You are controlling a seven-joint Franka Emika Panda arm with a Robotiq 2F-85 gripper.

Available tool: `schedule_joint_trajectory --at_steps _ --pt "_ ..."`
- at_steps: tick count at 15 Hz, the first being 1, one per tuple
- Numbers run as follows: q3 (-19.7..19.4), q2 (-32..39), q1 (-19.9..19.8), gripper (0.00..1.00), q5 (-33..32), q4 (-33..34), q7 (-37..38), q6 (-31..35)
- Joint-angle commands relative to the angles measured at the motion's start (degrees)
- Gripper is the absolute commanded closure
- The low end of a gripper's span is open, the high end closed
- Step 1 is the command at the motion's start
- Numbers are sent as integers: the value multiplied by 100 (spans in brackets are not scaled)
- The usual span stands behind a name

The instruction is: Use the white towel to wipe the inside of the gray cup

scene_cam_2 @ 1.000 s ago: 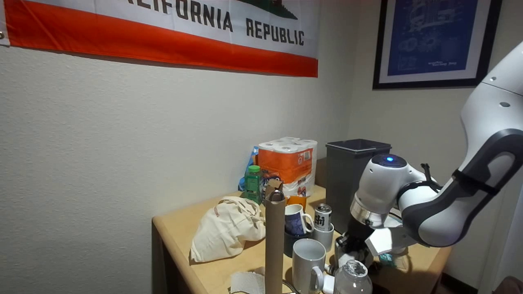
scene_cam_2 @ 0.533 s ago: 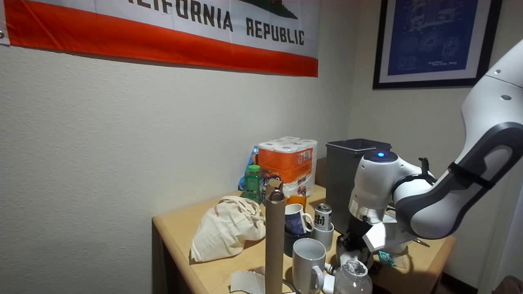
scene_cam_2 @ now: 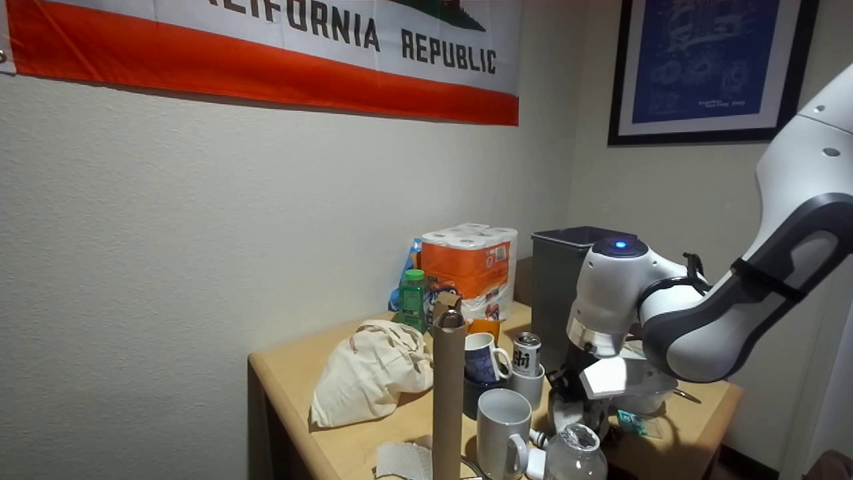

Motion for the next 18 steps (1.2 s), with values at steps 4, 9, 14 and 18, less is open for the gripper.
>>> schedule_joint_trajectory --at_steps 4,9,14,18 --pt "58 -60 142 99 336 -142 293 -632" --pt "-1474 -143 1671 99 -438 -21 959 -794" --pt "-1730 -97 1948 99 -1631 -58 2381 -468" --pt "-1665 -97 1839 99 -1519 -126 2773 -172"
